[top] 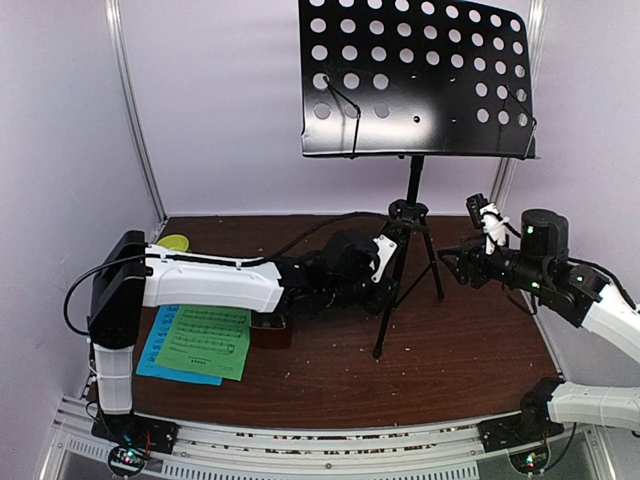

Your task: Set up the instrument practice props

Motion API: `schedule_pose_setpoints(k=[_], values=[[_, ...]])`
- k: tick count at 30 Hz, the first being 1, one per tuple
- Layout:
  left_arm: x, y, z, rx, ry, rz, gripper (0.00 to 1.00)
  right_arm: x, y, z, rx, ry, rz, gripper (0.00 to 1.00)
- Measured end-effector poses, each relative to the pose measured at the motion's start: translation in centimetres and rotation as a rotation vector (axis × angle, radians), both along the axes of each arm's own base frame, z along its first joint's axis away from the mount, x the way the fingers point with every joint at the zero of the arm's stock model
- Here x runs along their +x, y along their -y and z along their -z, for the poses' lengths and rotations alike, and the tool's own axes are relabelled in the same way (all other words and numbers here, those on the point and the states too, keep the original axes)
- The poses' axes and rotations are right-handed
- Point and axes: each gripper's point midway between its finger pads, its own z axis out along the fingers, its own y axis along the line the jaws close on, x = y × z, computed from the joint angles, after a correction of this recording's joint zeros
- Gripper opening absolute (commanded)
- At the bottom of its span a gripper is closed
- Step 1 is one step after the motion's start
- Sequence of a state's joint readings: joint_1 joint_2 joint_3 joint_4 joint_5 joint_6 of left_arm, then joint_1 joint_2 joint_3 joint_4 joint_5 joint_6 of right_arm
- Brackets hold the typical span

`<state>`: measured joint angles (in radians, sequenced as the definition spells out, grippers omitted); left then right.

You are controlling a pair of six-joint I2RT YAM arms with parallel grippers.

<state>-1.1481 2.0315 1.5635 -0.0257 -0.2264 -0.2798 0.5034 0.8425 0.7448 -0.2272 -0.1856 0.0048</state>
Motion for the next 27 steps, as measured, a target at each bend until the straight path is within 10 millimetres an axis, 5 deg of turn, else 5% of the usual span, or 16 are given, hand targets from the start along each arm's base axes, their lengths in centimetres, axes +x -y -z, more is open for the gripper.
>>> schedule_pose_setpoints(k=[3,8,18,27], values=[[-0.2,0.1,0.0,0.003,0.0,0.002,0.36,-0.1,0.1,-0.2,0.003,0.008,0.002,0.66],[-0.5,-0.7,0.5,0.016,-0.004,0.0,0.55,0.0,0.1,0.4,-0.001,0.002,0.002,0.66],[-0.3,-0.4,0.4,-0.004,-0.021,-0.014,0.67,0.1,0.3,0.7,-0.005,-0.002,0.016,0.66],[1.9,1.5,-0.6,-0.05,-0.015,-0.103,0.5,0.5,0.9,1.3,-0.018,-0.006,0.057,0.66]])
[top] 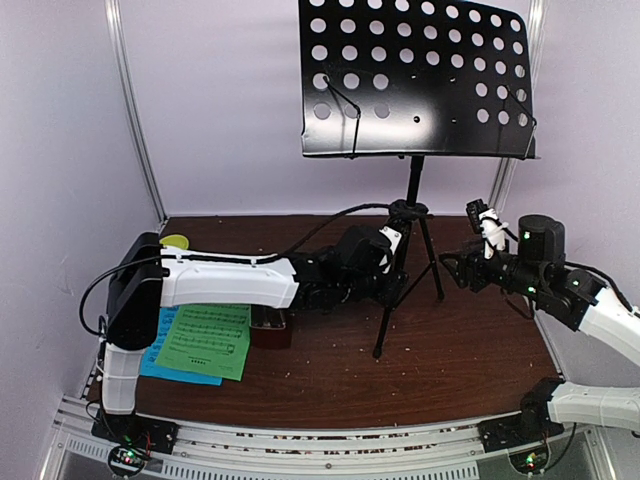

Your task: Set up the instrument practice props

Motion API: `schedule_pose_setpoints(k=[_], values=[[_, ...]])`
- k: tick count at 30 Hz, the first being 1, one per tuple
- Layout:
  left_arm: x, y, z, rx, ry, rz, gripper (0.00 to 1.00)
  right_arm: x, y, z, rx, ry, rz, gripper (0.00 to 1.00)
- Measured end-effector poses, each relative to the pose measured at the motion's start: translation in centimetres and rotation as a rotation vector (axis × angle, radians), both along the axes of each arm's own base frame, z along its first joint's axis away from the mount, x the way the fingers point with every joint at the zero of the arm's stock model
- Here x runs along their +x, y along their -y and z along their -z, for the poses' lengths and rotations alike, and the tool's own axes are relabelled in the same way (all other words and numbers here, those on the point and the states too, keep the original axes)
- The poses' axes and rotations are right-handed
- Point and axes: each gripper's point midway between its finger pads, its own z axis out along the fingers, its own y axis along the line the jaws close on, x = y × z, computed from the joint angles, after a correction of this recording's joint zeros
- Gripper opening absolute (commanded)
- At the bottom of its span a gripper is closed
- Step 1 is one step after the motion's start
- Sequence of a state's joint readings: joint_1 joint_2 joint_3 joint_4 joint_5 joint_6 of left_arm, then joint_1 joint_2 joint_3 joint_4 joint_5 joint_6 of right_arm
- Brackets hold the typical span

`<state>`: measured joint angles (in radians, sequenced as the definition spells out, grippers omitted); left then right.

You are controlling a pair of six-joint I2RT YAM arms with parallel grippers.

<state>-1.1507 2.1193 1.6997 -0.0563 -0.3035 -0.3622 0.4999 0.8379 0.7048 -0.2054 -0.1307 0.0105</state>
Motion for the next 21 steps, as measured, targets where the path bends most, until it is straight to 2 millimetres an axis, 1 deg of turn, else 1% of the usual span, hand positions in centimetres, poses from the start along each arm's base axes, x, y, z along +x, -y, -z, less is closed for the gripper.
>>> schedule_pose_setpoints(k=[1,2,4,7,9,12,16,18,21], values=[[0.0,-0.2,0.2,0.009,-0.004,-0.008,0.47,0.0,0.0,0.0,-0.001,0.0,0.001,0.66],[0.0,-0.3,0.4,0.013,-0.012,-0.012,0.4,0.0,0.1,0.0,-0.003,0.001,0.002,0.66],[-0.1,-0.2,0.4,0.009,-0.018,-0.012,0.31,0.1,0.0,0.2,-0.007,-0.002,0.0,0.66],[-0.5,-0.1,0.5,0.007,-0.019,-0.001,0.2,0.2,-0.1,0.5,-0.015,-0.011,-0.001,0.66],[-0.8,-0.3,0.5,0.007,-0.02,0.008,0.15,0.3,-0.2,0.7,-0.019,-0.015,-0.006,0.66],[-1.0,-0.9,0.5,0.009,-0.03,0.008,0.1,0.2,-0.4,0.8,-0.02,-0.019,-0.019,0.66],[-1.0,-1.9,0.4,0.016,-0.04,0.009,0.06,0.1,-1.0,1.0,-0.021,-0.021,-0.053,0.66],[-1.2,-2.3,0.5,0.022,-0.044,0.026,0.01,0.1,-1.4,1.2,-0.022,-0.026,-0.077,0.65],[-1.5,-3.0,0.6,0.031,-0.057,0.067,0.0,0.2,-2.3,2.1,-0.03,-0.051,-0.124,0.65]])
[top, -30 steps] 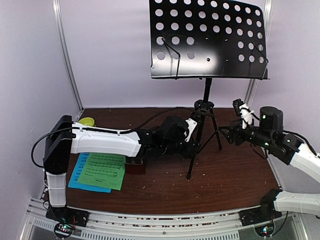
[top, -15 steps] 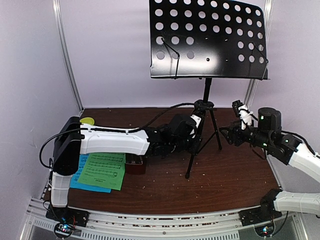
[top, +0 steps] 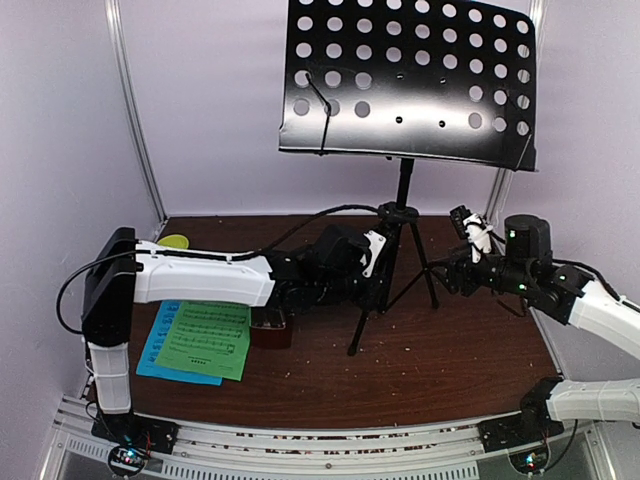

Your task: Set up the instrument practice props

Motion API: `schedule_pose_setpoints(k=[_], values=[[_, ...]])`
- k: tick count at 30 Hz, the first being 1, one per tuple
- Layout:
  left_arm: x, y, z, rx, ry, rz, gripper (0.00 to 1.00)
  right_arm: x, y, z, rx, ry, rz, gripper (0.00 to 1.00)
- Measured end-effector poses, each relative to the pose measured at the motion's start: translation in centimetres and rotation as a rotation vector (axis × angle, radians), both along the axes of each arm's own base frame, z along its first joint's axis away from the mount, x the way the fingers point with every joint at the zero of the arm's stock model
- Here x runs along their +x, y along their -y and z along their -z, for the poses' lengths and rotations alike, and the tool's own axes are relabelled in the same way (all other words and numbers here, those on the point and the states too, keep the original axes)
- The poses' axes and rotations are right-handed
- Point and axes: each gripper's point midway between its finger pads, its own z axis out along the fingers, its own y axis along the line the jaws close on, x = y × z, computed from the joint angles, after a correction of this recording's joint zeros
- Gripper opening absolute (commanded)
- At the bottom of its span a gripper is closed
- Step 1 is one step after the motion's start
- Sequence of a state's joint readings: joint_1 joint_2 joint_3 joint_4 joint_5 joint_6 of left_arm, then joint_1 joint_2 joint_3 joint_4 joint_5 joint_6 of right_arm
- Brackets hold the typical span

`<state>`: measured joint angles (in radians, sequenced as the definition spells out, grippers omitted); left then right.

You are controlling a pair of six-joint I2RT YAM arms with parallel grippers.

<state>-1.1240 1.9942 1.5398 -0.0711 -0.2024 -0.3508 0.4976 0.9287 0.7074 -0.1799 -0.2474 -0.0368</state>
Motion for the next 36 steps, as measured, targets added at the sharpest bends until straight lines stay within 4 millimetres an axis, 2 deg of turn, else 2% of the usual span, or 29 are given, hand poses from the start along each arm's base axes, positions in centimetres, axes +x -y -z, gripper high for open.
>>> schedule_pose_setpoints(k=[6,15,22,30,36], values=[[-0.1,-1.3,0.1,0.019,-0.01,0.08,0.0,0.7,-1.7,2.2,-0.038,-0.062,-0.08,0.65],[0.7,-3.1,0.2,0.02,-0.019,0.174,0.0,2.1,-3.9,2.8,-0.041,-0.083,-0.16,0.58],[0.5,-3.1,0.2,0.012,-0.024,0.218,0.0,3.0,-4.9,4.2,-0.04,-0.102,-0.185,0.51],[0.9,-3.4,0.3,0.014,-0.024,0.24,0.0,4.5,-5.4,4.3,-0.04,-0.101,-0.182,0.27],[1.5,-4.2,0.2,0.028,-0.014,0.24,0.0,4.5,-5.5,4.3,-0.08,-0.07,-0.209,0.0]])
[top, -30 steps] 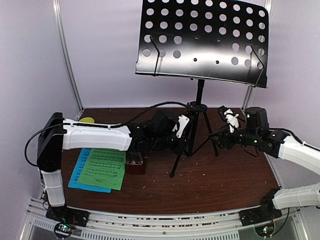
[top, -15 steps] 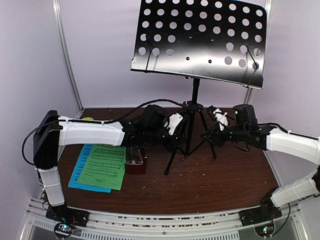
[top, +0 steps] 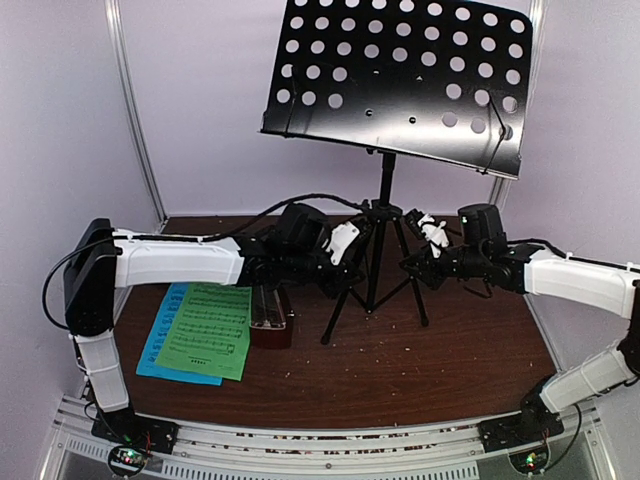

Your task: Set up the instrument practice props

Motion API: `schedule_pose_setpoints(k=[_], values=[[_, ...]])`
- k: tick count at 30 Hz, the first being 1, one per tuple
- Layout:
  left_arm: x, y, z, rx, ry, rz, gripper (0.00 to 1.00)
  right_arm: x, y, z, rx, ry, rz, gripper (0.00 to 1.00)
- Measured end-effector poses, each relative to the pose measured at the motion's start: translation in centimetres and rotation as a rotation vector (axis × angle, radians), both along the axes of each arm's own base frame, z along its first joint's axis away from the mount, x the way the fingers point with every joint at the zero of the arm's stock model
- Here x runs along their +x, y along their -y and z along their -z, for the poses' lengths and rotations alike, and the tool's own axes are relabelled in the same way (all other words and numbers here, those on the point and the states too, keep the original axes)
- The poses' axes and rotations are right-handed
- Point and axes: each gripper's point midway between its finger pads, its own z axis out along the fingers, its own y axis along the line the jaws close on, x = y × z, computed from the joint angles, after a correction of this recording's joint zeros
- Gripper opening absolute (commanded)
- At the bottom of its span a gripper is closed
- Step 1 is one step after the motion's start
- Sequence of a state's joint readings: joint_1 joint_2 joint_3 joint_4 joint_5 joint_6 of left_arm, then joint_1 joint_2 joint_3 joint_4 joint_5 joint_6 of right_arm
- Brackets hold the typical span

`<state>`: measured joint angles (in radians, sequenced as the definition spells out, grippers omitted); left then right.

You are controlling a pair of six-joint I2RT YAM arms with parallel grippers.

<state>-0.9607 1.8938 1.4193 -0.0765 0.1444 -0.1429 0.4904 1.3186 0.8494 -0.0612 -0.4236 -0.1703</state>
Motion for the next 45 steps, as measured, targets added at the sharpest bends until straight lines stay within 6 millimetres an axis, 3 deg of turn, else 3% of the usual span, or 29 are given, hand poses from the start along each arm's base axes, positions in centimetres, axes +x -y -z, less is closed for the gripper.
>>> schedule_pose_setpoints(k=[11,24,29,35,45], values=[[-1.4,-0.1,0.2,0.01,-0.019,0.049,0.0,-2.4,1.0,0.3,-0.044,-0.05,-0.008,0.0],[-5.9,-3.3,2.0,0.029,-0.052,0.094,0.0,-7.0,1.6,1.8,-0.081,-0.095,-0.072,0.0],[-6.1,-3.4,2.0,0.011,-0.051,0.091,0.0,-7.3,1.6,1.9,-0.077,-0.092,-0.075,0.0],[-4.3,-2.8,2.0,0.015,-0.056,0.029,0.0,-5.4,1.6,2.2,-0.077,-0.086,-0.019,0.0],[2.0,-3.9,1.9,0.037,-0.042,-0.095,0.0,1.1,0.2,1.7,-0.143,-0.08,0.063,0.0]])
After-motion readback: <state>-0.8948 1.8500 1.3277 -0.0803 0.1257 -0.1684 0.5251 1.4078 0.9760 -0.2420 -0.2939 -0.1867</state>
